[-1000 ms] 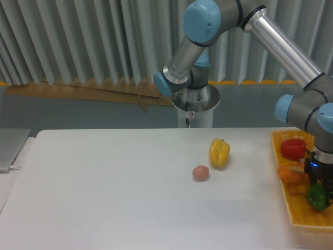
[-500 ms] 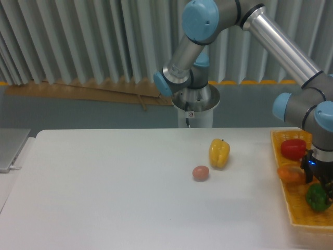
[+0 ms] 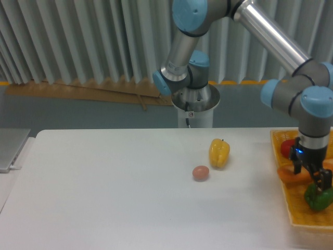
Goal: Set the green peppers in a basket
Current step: 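Raise the gripper out of the basket and move it toward the yellow pepper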
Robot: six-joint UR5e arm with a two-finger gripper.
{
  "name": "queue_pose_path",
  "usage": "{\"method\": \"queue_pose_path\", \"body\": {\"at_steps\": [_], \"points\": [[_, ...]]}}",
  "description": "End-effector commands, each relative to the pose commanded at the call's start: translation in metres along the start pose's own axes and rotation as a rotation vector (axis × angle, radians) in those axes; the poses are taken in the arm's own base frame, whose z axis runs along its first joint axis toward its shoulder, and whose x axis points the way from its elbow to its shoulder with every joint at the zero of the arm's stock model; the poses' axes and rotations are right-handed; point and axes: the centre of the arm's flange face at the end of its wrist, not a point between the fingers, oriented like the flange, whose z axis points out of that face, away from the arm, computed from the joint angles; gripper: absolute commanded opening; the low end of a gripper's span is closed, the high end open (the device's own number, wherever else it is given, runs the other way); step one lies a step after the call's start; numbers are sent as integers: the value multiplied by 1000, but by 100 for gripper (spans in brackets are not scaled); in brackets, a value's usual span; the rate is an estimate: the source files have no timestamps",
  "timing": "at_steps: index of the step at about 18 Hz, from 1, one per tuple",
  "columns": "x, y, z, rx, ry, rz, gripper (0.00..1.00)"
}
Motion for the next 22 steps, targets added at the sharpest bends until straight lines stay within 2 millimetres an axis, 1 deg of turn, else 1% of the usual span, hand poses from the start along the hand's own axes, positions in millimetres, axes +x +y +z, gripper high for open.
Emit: {"method": "queue_pose_path", "body": {"at_steps": [1, 3, 5, 6, 10, 11, 12, 13, 14, 15, 16, 18, 20, 21, 22], "points": [[1, -2, 0, 2, 7, -20, 100], [9, -28, -13, 9, 10, 12, 100], [22, -42, -28, 20, 49, 47, 100], [29, -54, -35, 23, 71, 66, 100], [68, -112, -69, 40, 136, 147, 100], [79, -125, -72, 48, 170, 161, 100], [87, -134, -78, 51, 187, 160, 100], [90, -142, -82, 53, 191, 156, 100], [96, -153, -80, 75, 207, 165, 100], [101, -158, -77, 100, 227, 167, 100], [105, -161, -79, 122, 233, 166, 100], [124, -161, -90, 141, 261, 175, 100], [138, -162, -96, 137, 277, 180, 100], [143, -164, -105, 135, 265, 186, 100], [147, -164, -107, 133, 263, 187, 100]]}}
